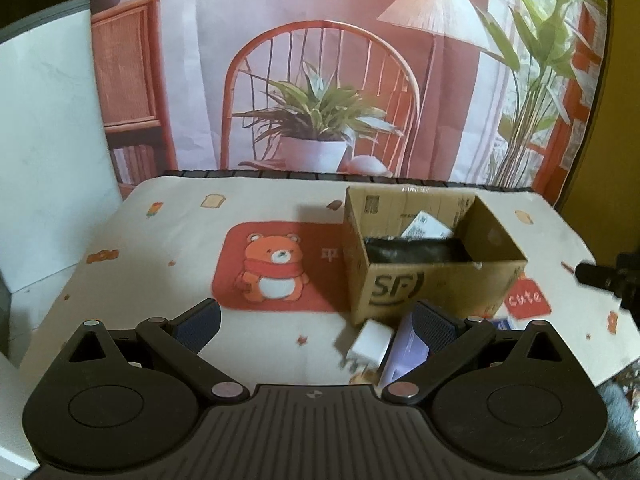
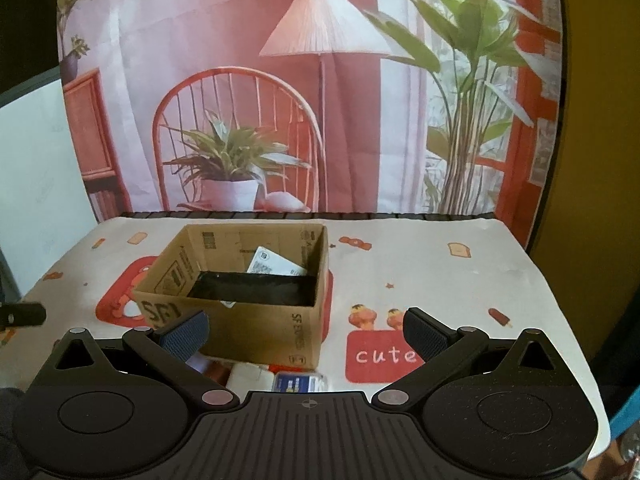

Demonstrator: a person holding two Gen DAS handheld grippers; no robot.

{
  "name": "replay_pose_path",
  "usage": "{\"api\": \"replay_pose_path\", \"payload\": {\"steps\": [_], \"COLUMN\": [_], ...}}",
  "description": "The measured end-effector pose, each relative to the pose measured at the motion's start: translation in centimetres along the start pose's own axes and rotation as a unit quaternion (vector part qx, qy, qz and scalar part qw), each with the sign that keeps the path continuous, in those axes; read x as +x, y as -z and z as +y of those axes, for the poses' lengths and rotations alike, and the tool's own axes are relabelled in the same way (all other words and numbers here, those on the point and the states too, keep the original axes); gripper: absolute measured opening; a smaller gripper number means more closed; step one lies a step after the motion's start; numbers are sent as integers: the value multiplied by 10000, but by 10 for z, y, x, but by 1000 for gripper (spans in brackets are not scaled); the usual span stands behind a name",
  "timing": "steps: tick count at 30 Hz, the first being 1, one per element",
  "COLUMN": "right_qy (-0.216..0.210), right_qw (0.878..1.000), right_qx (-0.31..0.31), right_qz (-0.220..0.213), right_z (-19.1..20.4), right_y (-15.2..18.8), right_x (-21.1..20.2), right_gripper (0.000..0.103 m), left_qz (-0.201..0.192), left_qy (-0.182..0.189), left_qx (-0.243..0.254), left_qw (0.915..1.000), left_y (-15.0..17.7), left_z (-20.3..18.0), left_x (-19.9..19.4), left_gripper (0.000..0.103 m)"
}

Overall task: Organize rigid objects
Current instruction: 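Clamp the cardboard box wall with the left tool while the right tool approaches the items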

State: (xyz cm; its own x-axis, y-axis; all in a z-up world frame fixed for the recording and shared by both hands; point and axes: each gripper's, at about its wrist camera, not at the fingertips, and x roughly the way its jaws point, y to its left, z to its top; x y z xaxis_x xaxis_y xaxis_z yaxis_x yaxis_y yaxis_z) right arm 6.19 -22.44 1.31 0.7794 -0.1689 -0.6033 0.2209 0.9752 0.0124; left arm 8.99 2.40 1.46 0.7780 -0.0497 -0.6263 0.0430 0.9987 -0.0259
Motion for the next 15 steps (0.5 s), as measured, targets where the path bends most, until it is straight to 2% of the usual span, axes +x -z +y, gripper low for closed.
{"api": "replay_pose_path", "payload": {"steps": [4,11,15], "right_qy": [-56,-127,-127], "right_qw": [9999,9992,9986], "right_qx": [-2,-13,-55], "right_qz": [105,369,509], "right_z": [-1,-3,-2], "right_y": [1,13,21], "right_x": [18,46,58], "right_gripper": [103,103,103], "left_qz": [-24,194,371], "left_qy": [108,268,318], "left_qx": [-156,-349,-355], "left_qw": [9998,9988,9982], "left_y": [-14,-32,-37], "left_z": [-2,-8,-15], "left_x": [18,65,93], "left_gripper": [99,79,72]}}
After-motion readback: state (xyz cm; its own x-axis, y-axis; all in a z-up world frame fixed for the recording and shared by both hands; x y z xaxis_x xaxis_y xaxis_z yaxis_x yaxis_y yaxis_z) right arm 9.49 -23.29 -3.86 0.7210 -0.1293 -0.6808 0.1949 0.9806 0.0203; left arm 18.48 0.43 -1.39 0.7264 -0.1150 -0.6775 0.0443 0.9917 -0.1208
